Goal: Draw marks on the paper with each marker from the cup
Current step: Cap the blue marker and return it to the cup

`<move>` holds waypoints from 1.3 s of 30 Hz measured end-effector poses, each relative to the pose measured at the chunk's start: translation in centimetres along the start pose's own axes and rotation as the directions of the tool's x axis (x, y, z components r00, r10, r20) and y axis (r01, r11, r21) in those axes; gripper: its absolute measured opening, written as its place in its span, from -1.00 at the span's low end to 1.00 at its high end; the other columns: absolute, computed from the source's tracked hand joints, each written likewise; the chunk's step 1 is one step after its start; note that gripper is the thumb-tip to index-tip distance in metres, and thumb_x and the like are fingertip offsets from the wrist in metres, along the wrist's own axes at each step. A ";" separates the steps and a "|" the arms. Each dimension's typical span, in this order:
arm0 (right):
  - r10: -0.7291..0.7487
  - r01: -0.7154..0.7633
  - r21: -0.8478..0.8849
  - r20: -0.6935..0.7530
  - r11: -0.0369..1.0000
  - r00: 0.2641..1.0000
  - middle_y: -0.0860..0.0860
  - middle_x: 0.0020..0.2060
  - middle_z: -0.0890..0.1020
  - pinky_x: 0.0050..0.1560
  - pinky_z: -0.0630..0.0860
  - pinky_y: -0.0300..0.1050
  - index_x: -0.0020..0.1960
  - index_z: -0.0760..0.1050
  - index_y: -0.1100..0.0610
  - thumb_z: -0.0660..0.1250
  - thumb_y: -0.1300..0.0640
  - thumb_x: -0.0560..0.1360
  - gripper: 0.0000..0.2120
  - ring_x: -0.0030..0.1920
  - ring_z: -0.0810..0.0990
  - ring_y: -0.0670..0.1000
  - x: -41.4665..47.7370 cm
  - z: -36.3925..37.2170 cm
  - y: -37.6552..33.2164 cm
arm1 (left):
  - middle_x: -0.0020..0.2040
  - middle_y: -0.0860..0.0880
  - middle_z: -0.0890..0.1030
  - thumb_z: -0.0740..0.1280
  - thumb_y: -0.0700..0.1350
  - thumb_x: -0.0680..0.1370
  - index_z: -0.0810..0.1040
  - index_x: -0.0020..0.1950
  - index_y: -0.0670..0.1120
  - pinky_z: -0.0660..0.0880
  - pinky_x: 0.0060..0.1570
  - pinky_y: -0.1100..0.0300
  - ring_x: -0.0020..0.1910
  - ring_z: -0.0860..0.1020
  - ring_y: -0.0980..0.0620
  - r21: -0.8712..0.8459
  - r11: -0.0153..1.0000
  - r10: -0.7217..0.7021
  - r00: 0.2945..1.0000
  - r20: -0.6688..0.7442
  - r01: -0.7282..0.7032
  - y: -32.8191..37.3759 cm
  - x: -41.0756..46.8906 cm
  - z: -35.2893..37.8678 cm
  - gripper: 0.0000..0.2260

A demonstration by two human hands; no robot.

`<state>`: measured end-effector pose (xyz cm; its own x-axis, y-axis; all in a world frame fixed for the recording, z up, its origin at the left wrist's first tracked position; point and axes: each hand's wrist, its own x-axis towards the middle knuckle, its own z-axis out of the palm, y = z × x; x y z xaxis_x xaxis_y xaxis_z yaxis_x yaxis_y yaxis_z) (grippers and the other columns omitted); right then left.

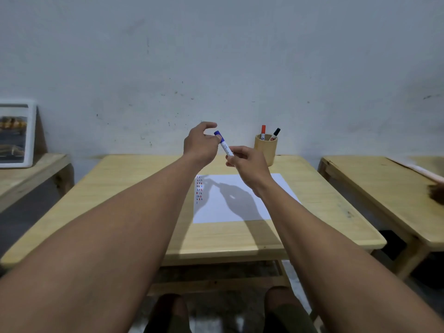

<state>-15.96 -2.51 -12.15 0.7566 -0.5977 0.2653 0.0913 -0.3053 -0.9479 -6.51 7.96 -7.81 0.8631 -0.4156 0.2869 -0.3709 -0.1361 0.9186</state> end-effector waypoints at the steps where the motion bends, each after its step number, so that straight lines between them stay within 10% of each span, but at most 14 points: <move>1: -0.006 0.006 -0.027 -0.004 1.000 1.000 0.05 -0.13 0.69 -0.19 0.49 -0.30 0.16 0.64 0.19 0.37 0.26 0.57 -0.81 -0.17 0.67 -0.03 0.1 -0.2 -0.1 | -0.20 0.07 0.56 0.32 -0.15 0.56 0.59 0.23 0.05 0.40 -0.18 0.22 -0.15 0.52 0.04 -0.002 1.000 0.005 1.000 0.011 -0.005 0.2 0.1 0.2 -0.74; 18: 0.016 -0.077 -0.371 -0.164 0.925 0.986 -0.06 -0.15 0.67 -0.17 0.45 -0.16 0.06 0.64 0.08 0.38 0.16 0.49 -0.84 -0.09 0.63 0.00 7.1 -9.2 -0.1 | 0.03 0.03 0.62 0.29 -0.09 0.56 0.51 0.35 0.03 0.40 -0.25 0.32 -0.06 0.56 0.02 0.186 0.983 -0.022 0.994 0.108 0.002 -1.3 5.3 8.8 -0.66; 22: -0.009 -0.058 -0.411 -0.158 0.910 0.987 -0.09 -0.27 0.62 -0.20 0.41 -0.12 -0.03 0.52 -0.02 0.35 0.16 0.52 -0.91 -0.22 0.57 -0.03 9.6 -11.0 -0.3 | 0.31 -0.09 0.55 0.38 -0.03 0.53 0.38 0.48 0.00 0.50 0.15 0.12 0.20 0.55 -0.10 0.239 0.971 -0.038 0.986 0.164 -0.002 -2.9 6.9 12.3 -0.49; 33: -0.089 0.007 -0.420 -0.175 0.908 0.981 -0.05 -0.17 0.64 -0.35 0.40 -0.24 0.02 0.56 0.08 0.35 0.13 0.57 -0.95 -0.25 0.57 -0.11 16.8 -12.6 -0.2 | 0.47 -0.13 0.39 0.55 0.04 0.37 0.14 0.60 -0.04 0.41 0.18 0.08 0.42 0.40 -0.10 0.240 0.970 -0.095 0.967 0.236 0.037 -5.4 11.6 19.3 -0.09; 39: -0.102 0.023 -0.434 -0.159 0.901 0.982 -0.07 -0.19 0.65 -0.30 0.52 -0.16 0.15 0.53 0.07 0.34 0.18 0.57 -0.84 -0.25 0.60 -0.08 19.2 -11.8 0.8 | 0.29 -0.03 0.57 0.52 0.00 0.42 0.37 0.44 -0.03 0.50 0.09 0.10 0.14 0.54 -0.02 0.136 0.991 -0.044 0.970 0.239 0.011 -7.6 11.6 20.1 -0.36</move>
<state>-9.02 -22.94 -5.73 0.6307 -0.6735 0.3854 -0.1810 -0.6107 -0.7709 -0.59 -13.90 -16.88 0.7712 -0.6126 0.1732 -0.4048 -0.2619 0.8761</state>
